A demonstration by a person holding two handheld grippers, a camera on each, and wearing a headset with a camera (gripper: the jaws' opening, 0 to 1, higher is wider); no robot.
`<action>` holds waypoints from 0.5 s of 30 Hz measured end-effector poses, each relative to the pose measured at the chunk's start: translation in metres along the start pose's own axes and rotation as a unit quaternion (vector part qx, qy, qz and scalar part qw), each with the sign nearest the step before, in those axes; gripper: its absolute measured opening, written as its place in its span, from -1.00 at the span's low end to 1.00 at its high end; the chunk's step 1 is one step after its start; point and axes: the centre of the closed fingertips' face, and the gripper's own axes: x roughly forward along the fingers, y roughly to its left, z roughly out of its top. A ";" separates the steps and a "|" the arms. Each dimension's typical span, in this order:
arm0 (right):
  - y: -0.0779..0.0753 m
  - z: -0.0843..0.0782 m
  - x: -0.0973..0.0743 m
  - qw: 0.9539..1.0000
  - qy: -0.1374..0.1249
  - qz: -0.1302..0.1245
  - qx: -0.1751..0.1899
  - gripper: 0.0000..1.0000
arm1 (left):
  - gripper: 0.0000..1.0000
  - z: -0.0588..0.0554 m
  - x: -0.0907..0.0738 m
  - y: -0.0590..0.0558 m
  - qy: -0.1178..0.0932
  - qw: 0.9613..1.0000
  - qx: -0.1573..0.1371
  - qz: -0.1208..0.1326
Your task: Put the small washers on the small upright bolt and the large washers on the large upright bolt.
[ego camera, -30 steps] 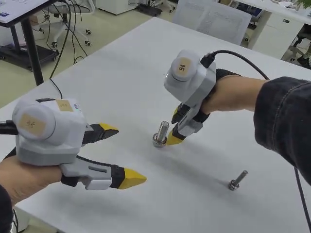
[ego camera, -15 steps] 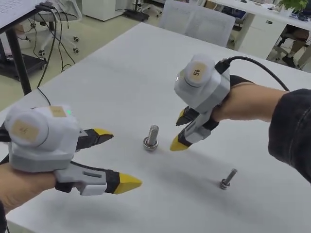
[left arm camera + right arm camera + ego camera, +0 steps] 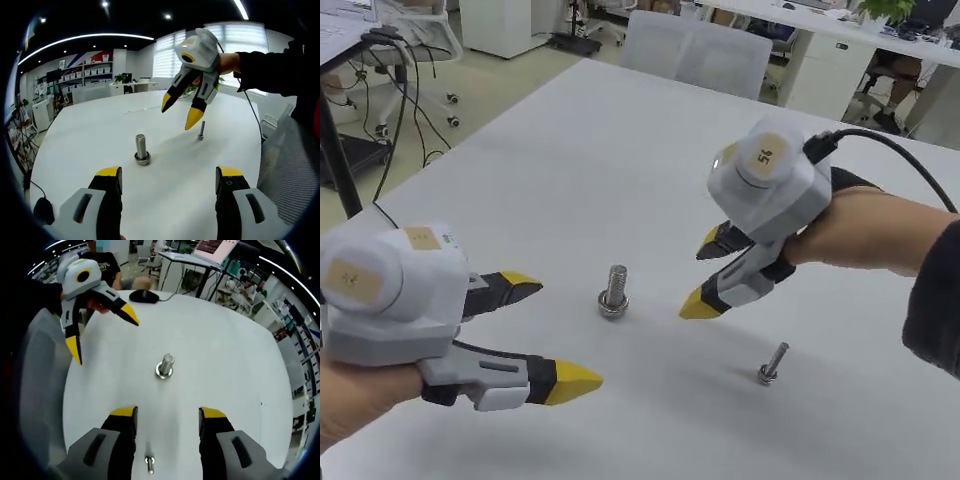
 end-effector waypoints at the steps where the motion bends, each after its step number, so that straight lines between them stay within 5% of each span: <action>1: 0.001 0.000 -0.003 1.000 -0.004 -0.002 0.003 0.03 | 0.52 0.000 0.000 0.000 0.000 1.000 0.001 -0.001; 15: 0.008 -0.011 -0.047 0.995 -0.069 -0.054 0.045 0.09 | 0.52 0.010 0.002 -0.010 0.004 1.000 0.016 -0.010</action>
